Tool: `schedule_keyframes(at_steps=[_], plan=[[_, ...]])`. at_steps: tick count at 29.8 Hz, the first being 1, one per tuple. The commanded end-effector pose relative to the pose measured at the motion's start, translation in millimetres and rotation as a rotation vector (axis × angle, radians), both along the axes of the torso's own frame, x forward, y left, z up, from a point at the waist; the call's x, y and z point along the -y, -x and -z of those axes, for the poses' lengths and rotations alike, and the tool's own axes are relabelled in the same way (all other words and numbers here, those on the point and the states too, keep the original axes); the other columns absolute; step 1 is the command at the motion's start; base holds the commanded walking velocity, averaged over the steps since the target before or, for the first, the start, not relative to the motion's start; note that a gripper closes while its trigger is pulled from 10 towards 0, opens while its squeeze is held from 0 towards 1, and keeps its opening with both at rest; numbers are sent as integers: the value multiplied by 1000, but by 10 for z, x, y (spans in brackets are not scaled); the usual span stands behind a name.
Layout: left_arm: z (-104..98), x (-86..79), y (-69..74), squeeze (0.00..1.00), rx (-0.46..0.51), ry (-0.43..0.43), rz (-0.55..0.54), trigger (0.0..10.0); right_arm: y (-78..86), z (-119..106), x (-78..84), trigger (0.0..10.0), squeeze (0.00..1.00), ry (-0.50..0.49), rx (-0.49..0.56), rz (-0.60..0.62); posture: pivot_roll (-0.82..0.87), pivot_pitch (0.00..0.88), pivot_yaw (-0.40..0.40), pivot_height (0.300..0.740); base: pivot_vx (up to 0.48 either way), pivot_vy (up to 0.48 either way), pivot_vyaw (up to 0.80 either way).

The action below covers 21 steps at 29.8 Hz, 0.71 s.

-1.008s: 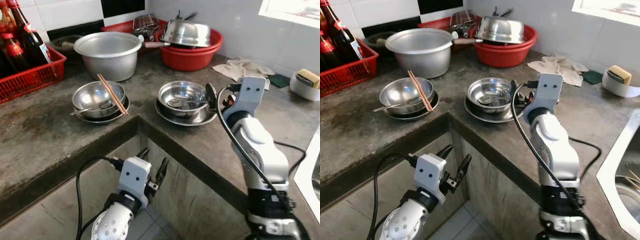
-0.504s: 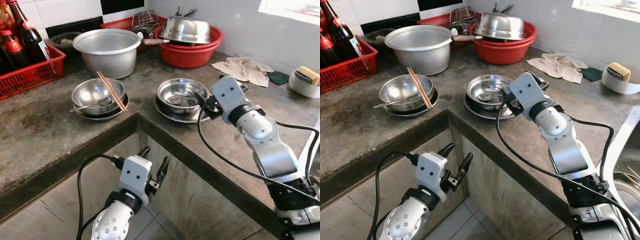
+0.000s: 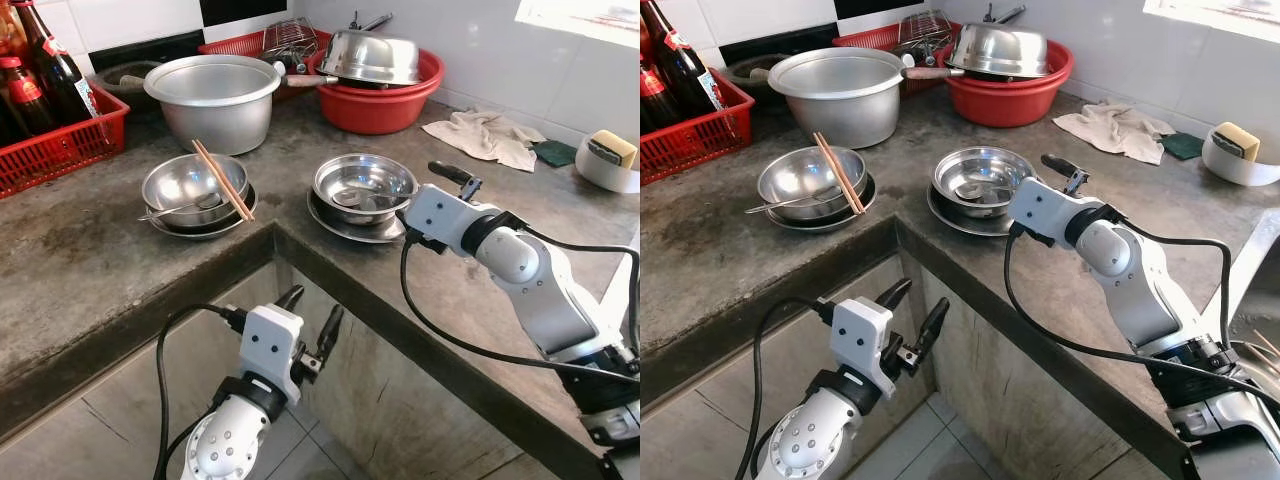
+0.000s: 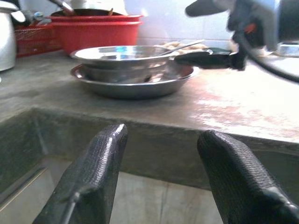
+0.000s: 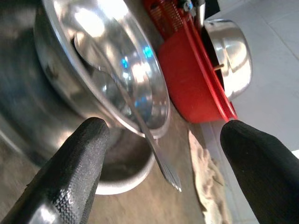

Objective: Kitchen organization

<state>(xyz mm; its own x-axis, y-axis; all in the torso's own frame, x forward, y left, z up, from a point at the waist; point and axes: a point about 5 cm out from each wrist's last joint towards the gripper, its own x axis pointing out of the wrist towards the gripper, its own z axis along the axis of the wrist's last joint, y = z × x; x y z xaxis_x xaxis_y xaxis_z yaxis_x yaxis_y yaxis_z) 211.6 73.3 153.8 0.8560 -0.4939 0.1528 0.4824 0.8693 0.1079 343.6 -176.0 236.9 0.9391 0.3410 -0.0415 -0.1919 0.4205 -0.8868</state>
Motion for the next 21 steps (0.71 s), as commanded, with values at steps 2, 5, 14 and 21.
schedule_keyframes(at_steps=[2,5,14,21], plan=[[-42,27,17,0,15,23,28,10000,-35,-18,26,10000,0,72,12,9,148,99,-46,740,0,0,0],[-39,27,21,0,12,25,34,10000,-60,3,46,10000,0,117,19,28,148,100,-44,740,0,0,0],[25,23,16,0,-43,34,50,10000,-123,-34,-30,10000,0,152,58,24,152,102,-46,740,0,0,0],[45,35,37,0,-79,74,91,10000,-185,-18,-83,10000,0,214,57,12,158,106,-50,740,0,0,0]])
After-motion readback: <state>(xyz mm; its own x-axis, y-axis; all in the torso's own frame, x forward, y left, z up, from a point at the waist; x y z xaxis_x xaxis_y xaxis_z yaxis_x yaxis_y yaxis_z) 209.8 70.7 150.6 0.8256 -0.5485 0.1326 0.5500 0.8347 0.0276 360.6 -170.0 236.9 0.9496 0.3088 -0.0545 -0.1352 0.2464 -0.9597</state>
